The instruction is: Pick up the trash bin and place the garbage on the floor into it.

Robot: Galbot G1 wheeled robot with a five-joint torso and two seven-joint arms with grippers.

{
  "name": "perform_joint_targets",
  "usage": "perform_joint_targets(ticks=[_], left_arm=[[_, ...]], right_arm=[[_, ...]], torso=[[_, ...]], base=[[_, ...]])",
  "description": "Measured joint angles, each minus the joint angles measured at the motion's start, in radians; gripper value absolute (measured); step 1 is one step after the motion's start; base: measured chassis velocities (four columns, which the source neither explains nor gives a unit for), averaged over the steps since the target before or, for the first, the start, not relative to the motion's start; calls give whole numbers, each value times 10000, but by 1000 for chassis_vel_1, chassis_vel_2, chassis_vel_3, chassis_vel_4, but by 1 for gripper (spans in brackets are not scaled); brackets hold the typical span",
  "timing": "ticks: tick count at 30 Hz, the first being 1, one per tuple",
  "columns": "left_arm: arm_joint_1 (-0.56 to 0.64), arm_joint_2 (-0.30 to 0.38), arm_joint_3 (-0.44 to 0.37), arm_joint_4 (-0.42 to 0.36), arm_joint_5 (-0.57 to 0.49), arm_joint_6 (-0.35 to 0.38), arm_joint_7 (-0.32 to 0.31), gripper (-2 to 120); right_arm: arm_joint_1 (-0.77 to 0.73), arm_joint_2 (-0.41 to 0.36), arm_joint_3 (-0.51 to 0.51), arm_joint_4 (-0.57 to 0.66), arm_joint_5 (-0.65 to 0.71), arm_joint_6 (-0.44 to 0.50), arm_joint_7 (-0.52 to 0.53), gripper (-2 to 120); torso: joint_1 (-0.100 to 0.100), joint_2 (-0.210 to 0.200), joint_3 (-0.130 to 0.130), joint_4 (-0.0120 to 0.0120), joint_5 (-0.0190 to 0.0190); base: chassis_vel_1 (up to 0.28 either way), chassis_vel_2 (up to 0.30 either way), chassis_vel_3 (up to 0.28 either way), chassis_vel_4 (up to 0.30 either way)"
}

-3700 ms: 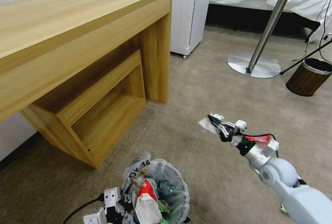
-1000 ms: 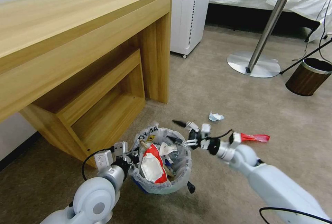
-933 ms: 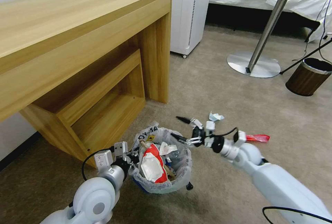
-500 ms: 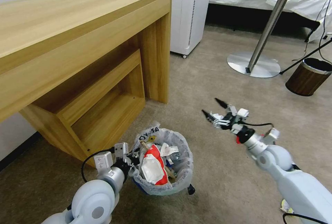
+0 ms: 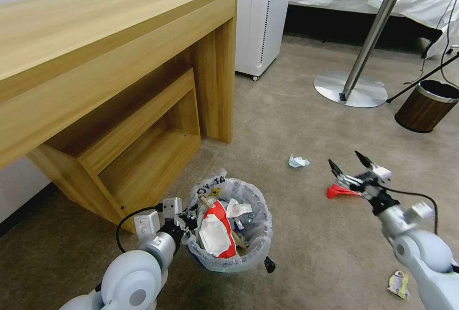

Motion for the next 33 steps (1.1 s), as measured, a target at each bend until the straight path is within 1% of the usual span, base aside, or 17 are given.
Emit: perform_joint_targets(ticks=[1, 4, 5, 7, 9, 12, 17, 20, 29, 33], left_arm=[[0, 0, 0, 0, 0, 0, 0, 0], [-104, 41, 54, -25, -24, -26, -27, 0], [-104, 41, 54, -25, -24, -26, -27, 0], [-124, 74, 67, -49, -33, -30, -34, 0], [-124, 77, 68, -50, -33, -31, -35, 0], [-114, 88, 116, -85, -34, -58, -41, 0], [-195, 122, 122, -117, -101, -69, -77, 0], [-92, 187, 96, -187, -102, -78, -85, 0], [154, 141, 69, -198, 24, -86, -76, 0], [175, 132, 36, -198, -14, -112, -72, 0]], right_arm=[[0, 0, 0, 0, 0, 0, 0, 100], [-343, 104, 521, 193, -333, -269, 960, 100], [-343, 104, 521, 193, -333, -269, 960, 100], [-467, 171, 732, 229, -503, -415, 1433, 100], [-496, 191, 773, 229, -529, -425, 1541, 100], [-711, 366, 960, 223, -905, -521, 2530, 100], [-739, 435, 989, 208, -1268, -511, 2888, 100], [-715, 523, 859, 293, -1567, -394, 3324, 100], [-498, 578, 500, 51, -1907, -30, 3694, 100], [-455, 587, 353, 50, -1950, 116, 3768, 100]], torso=[[0, 0, 0, 0, 0], [0, 0, 0, 3, 0], [0, 0, 0, 3, 0], [0, 0, 0, 2, 0], [0, 0, 0, 2, 0], [0, 0, 1, 2, 0], [0, 0, 1, 2, 0], [0, 0, 2, 2, 0], [0, 0, 2, 2, 1], [0, 0, 1, -3, 0]], base=[[0, 0, 0, 0], [0, 0, 0, 0], [0, 0, 0, 0], [0, 0, 0, 0], [0, 0, 0, 0], [-10, -9, -10, -18], [-34, -45, -54, -56], [-43, -51, -56, -61], [-55, -54, -72, -67], [-55, -55, -70, -59]])
